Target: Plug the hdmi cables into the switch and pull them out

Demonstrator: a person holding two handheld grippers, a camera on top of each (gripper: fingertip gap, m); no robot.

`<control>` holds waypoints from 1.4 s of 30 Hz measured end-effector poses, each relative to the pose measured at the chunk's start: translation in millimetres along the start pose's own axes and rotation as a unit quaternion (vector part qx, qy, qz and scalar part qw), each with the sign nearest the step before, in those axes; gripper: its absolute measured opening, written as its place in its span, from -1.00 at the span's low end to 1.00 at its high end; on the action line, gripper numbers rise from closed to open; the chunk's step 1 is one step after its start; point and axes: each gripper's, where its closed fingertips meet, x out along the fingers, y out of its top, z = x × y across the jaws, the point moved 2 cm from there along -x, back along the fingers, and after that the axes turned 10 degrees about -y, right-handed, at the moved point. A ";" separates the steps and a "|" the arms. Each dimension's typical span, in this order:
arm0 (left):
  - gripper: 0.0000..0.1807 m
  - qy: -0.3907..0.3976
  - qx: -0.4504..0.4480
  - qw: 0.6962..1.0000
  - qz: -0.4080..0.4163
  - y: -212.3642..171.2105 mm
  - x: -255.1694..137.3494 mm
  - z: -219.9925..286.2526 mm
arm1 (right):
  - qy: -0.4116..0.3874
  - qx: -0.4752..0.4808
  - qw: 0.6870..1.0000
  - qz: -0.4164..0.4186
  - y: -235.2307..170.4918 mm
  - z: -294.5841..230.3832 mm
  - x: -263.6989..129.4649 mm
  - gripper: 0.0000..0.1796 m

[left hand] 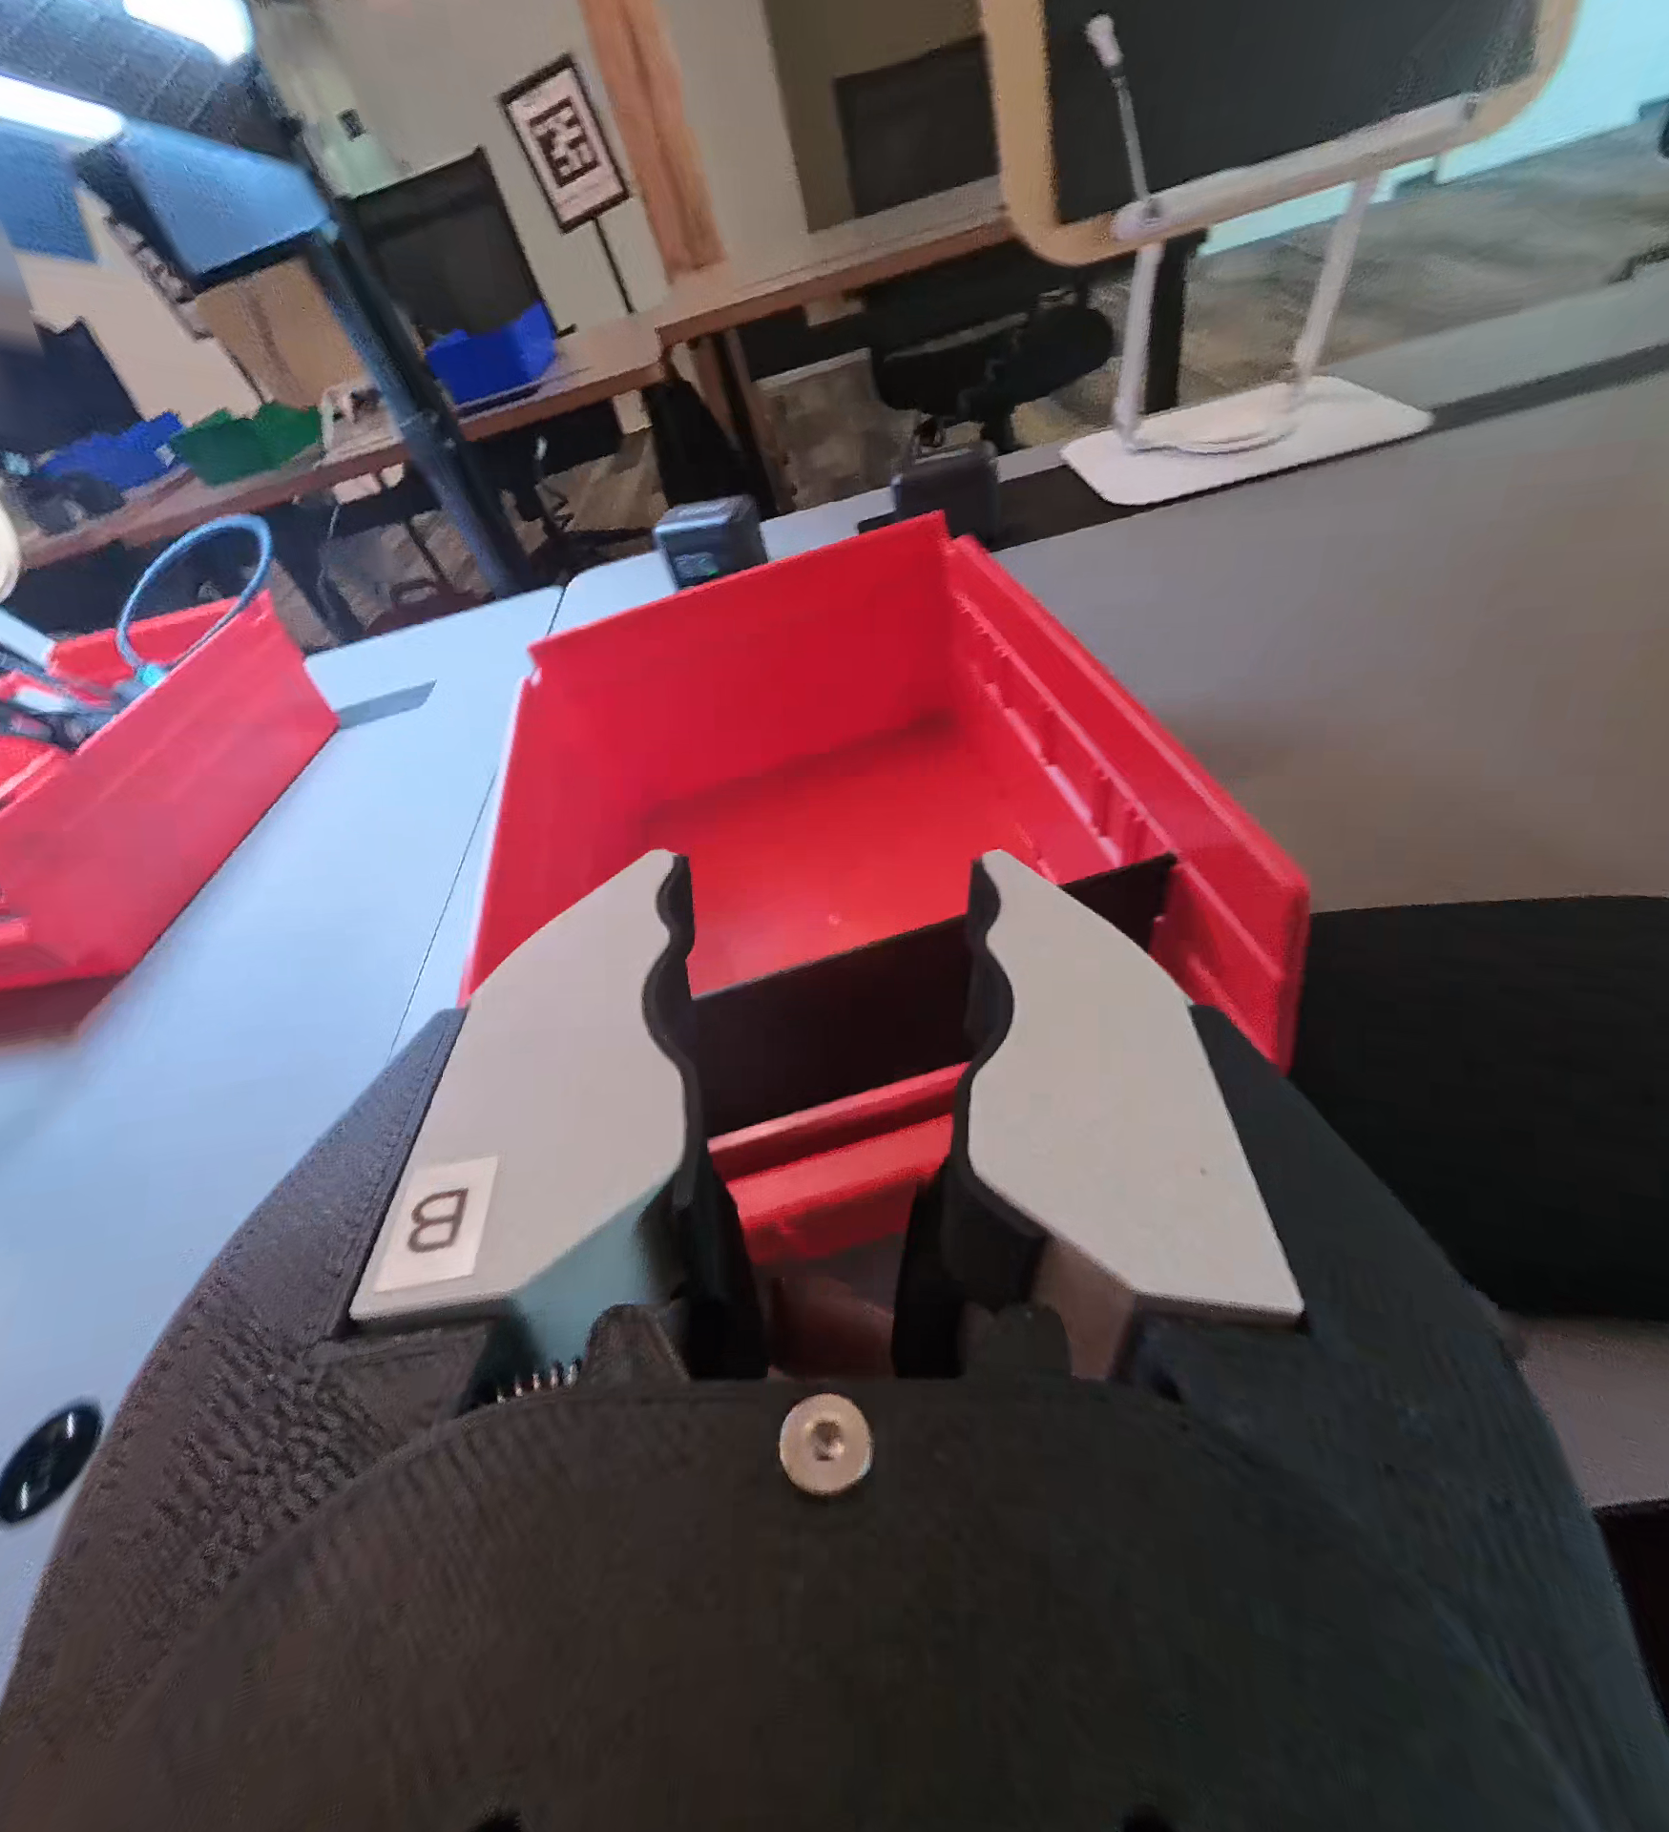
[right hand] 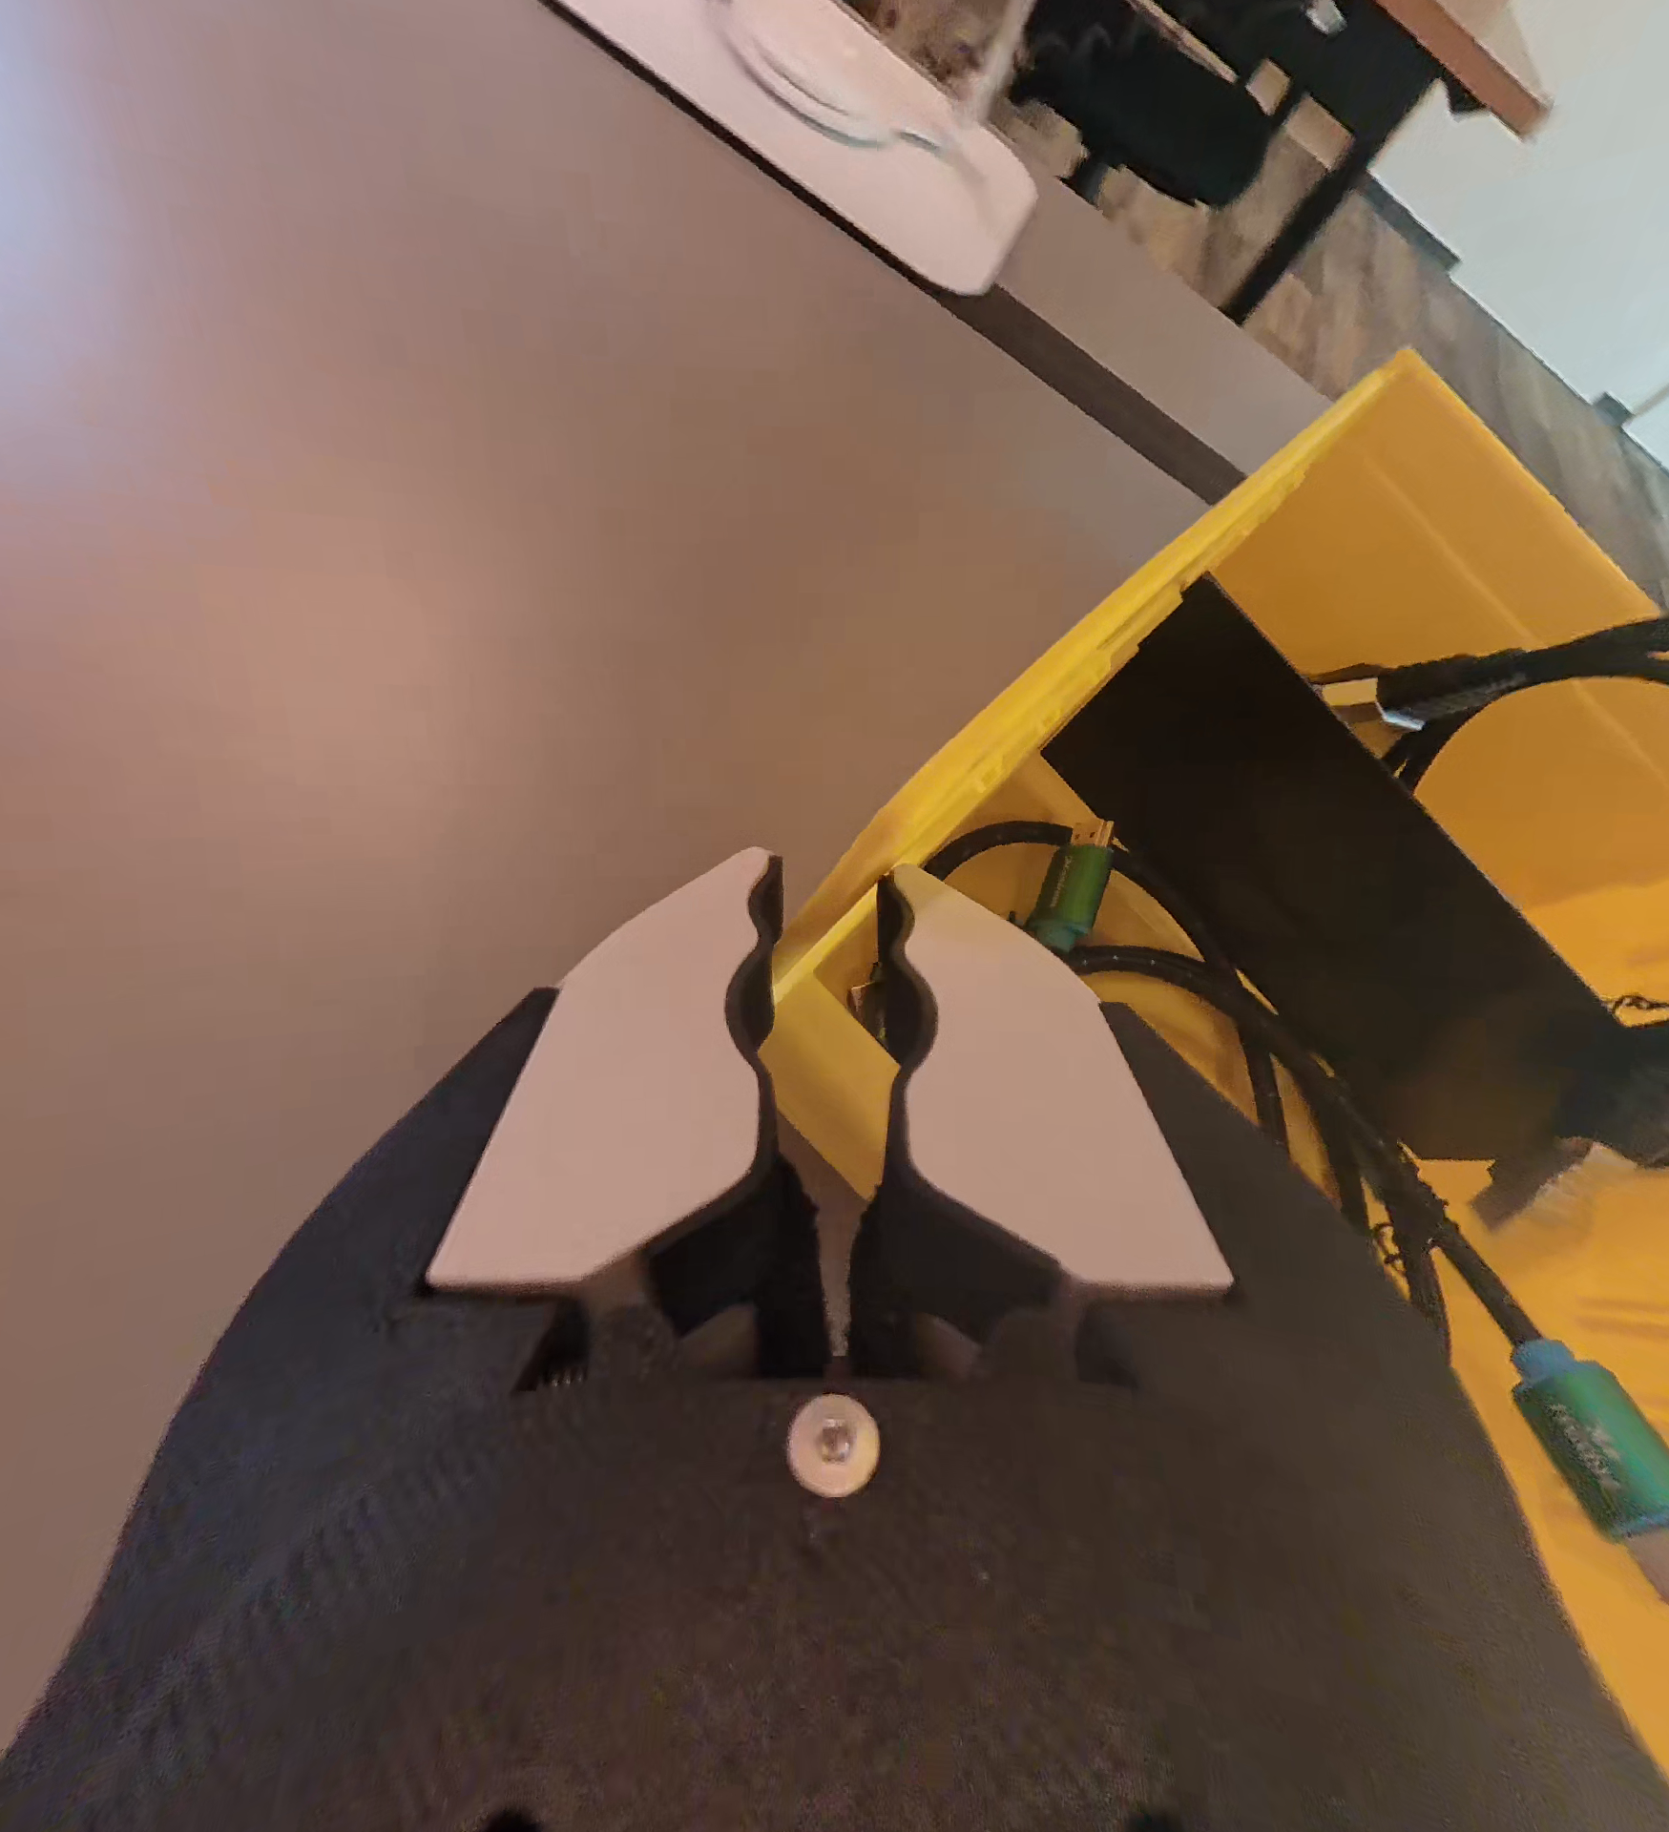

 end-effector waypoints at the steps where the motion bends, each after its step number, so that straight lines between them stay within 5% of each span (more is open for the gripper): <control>1: -0.43 0.011 -0.013 1.000 -0.005 -5.6 -3.8 -7.2 | 0.008 -0.015 1.000 0.007 6.8 -13.3 -2.1 -0.79; 6: -0.42 0.078 -0.001 0.996 -0.038 -21.0 -21.5 -28.9 | 0.061 -0.063 0.995 0.055 44.7 -86.0 -11.6 -0.76; 22: -0.43 0.114 0.001 0.993 -0.034 -24.4 -34.5 -40.8 | 0.267 -0.204 0.927 0.166 140.0 -284.8 -49.2 -0.72; 32: -0.41 0.150 -0.061 0.986 -0.033 -50.9 -42.9 -68.9 | 0.347 -0.217 0.893 0.186 171.8 -341.0 -47.7 -0.68; 42: -0.13 0.187 -0.166 0.968 -0.014 -88.4 -45.7 -101.7 | 0.447 -0.181 0.834 0.268 181.0 -356.6 -46.6 -0.63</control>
